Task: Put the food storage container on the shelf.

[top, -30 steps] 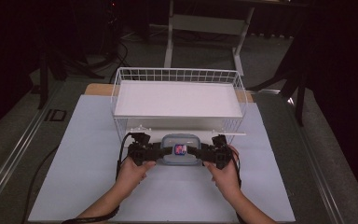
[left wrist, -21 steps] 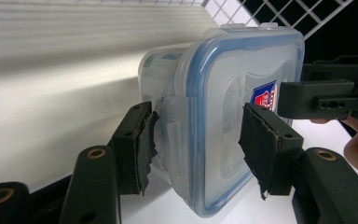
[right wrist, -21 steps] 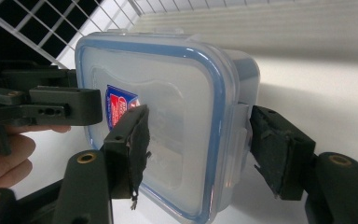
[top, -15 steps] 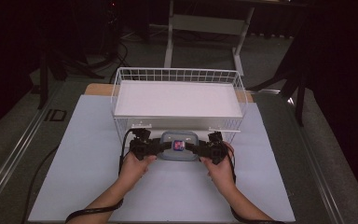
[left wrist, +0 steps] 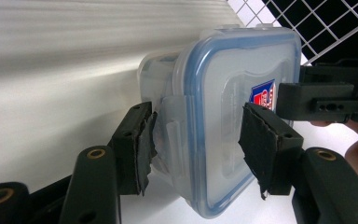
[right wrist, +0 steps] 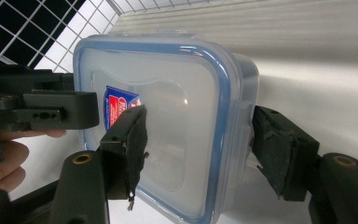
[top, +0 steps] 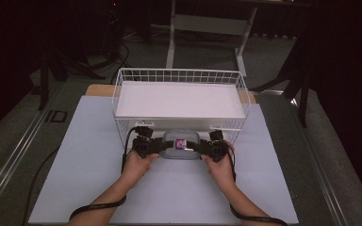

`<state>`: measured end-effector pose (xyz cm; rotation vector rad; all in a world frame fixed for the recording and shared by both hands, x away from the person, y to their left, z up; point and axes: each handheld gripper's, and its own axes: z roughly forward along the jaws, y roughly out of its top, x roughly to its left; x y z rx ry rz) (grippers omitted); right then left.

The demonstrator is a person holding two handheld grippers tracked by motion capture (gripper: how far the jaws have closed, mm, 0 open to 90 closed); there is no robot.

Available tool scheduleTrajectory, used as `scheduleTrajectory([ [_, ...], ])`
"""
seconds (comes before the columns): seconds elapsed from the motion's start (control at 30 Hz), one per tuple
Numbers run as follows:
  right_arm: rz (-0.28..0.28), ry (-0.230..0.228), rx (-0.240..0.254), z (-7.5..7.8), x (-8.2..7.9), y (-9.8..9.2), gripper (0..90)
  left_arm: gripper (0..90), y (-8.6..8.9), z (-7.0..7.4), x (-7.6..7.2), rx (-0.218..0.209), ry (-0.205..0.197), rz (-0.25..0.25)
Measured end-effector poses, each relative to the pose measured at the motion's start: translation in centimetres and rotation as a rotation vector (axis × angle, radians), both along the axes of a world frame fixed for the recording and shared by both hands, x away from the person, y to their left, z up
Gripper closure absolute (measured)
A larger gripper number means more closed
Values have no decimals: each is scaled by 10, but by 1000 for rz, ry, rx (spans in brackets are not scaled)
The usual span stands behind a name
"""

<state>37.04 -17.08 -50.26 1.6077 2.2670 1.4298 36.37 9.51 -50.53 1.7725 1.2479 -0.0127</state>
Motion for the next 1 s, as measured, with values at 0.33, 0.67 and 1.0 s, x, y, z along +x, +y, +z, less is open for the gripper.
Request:
scheduleTrajectory([
  [0.33, -23, -94, -13, -1, 7, 3, 330, 433, 4, -8, 9, -16, -92, -30],
  [0.67, -56, -150, -94, 1, 9, 11, 316, 412, -2, -3, 14, 88, -199, 20],
  [1.0, -34, -267, -152, 13, -12, 14, 321, 394, 0, 6, -4, 115, -239, 57],
])
